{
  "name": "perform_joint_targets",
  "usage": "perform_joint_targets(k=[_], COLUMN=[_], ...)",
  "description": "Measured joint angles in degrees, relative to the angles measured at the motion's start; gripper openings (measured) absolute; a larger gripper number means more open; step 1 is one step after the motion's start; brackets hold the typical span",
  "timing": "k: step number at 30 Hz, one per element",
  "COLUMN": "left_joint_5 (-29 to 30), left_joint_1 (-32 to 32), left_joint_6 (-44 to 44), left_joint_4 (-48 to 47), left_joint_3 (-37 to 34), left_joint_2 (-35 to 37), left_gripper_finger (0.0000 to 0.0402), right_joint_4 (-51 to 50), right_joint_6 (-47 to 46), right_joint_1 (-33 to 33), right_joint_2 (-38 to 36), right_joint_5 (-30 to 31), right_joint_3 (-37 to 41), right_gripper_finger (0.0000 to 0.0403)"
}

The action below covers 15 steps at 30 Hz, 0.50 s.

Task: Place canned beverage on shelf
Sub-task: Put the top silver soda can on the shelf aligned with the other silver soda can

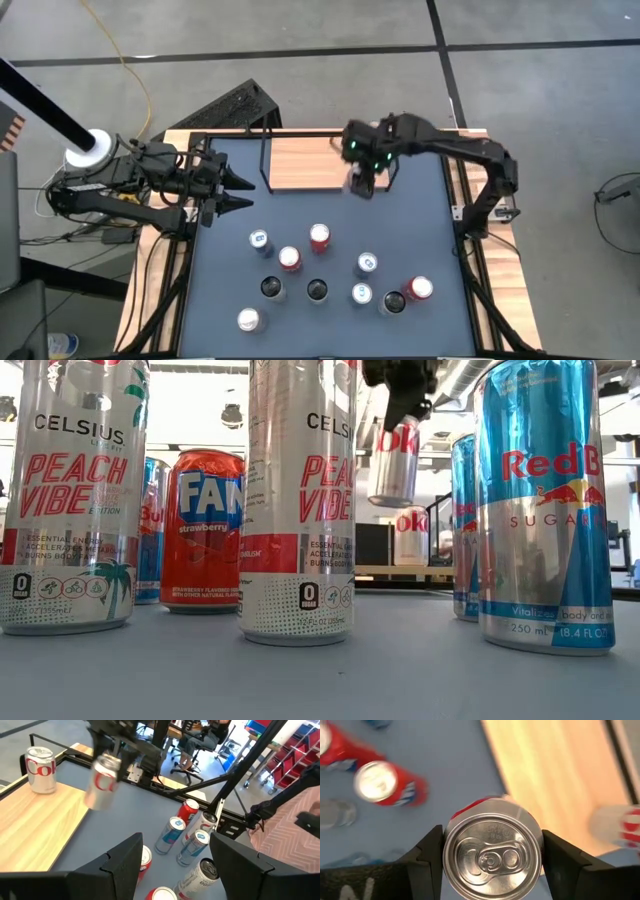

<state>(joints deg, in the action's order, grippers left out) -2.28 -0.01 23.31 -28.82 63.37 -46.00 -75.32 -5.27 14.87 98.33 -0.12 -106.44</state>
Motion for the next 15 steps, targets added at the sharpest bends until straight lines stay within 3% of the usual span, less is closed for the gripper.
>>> perform_joint_targets(k=[15], left_joint_5=[1.7], left_joint_1=[0.0], left_joint_6=[0.0], left_joint_4=[-0.2], left_joint_3=[0.0], left_joint_2=[0.0], left_gripper_finger=[0.0222], right_joint_4=[-2.8], right_joint_6=[8.6], right_joint_1=[15.0], right_joint_2=[2.4], right_joint_5=[-3.3], right_joint_3=[0.1], right_gripper_finger=[0.0235])
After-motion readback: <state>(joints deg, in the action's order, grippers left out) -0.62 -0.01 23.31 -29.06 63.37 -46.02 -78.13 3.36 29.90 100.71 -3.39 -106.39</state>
